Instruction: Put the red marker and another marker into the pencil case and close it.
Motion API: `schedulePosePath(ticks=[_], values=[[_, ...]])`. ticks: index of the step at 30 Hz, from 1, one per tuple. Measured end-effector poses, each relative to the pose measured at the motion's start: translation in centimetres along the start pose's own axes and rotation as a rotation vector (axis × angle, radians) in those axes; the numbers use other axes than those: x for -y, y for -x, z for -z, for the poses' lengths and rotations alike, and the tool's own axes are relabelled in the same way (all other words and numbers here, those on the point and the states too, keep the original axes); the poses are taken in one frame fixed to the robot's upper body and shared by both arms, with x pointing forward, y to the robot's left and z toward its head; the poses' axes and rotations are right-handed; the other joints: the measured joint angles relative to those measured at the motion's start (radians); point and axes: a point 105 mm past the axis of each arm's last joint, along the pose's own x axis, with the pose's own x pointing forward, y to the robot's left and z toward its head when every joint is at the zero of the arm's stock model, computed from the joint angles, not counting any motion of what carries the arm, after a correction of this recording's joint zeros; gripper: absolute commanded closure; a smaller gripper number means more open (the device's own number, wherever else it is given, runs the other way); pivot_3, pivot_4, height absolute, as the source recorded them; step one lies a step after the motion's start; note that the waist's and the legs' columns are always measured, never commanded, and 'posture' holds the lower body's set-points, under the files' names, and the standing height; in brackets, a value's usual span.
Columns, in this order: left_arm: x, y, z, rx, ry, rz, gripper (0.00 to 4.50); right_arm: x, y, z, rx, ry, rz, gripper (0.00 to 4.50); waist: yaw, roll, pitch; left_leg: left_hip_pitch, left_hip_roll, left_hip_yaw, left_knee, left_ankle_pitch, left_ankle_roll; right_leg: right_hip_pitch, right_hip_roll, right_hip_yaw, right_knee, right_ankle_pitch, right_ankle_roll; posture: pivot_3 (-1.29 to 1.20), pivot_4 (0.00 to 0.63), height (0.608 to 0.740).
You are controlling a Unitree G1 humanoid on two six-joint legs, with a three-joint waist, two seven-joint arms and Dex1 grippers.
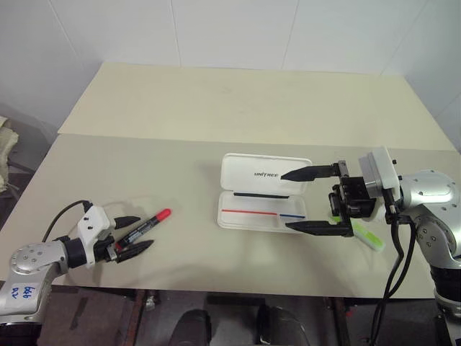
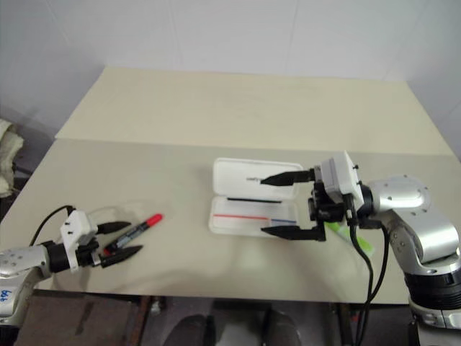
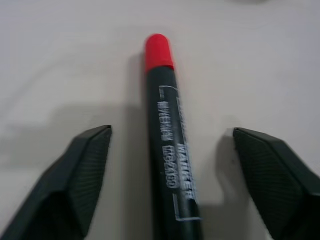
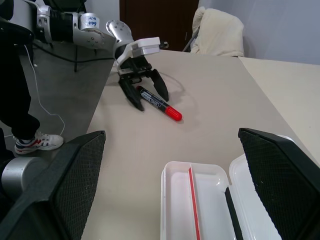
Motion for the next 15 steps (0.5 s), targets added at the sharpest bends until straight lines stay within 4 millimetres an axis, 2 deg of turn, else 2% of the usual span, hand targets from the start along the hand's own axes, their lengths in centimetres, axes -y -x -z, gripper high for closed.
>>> schedulePosePath(ticks=[3, 7, 12, 15], values=[[-0.3, -0.2, 0.0, -0.001, -0.006, -0.021, 2.62, 0.0, 0.0, 0.0, -0.001, -0.001, 0.002, 0.00, -0.001, 0.001, -0.001, 0.000, 0.000, 0.000, 0.000, 0.000, 0.000, 0.000, 0.000, 0.000, 0.000, 0.000, 0.000, 0.00, 0.150, 0.740], [-0.2, -0.7, -0.2, 0.005, -0.007, -0.018, 3.85, 0.0, 0.1, 0.1, -0.011, 0.002, 0.005, 0.00, 0.000, 0.002, -0.002, 0.000, 0.000, 0.000, 0.000, 0.000, 0.000, 0.000, 0.000, 0.000, 0.001, 0.000, 0.000, 0.00, 0.150, 0.740], [-0.1, -1.3, -0.7, 0.013, 0.002, -0.013, 3.87, 0.1, 0.2, 0.1, -0.020, 0.004, 0.011, 0.00, 0.009, 0.004, -0.002, 0.000, -0.001, -0.001, 0.000, 0.001, 0.000, 0.001, -0.001, 0.000, 0.001, 0.000, 0.000, 0.00, 0.150, 0.740], [2.0, -3.1, -2.9, 0.096, 0.043, 0.120, 3.87, 0.1, 0.3, 0.2, -0.028, 0.002, 0.020, 0.00, 0.013, 0.002, -0.002, -0.001, -0.001, -0.002, 0.001, 0.001, 0.000, 0.000, -0.001, 0.000, 0.001, 0.000, -0.001, 0.00, 0.150, 0.740]])
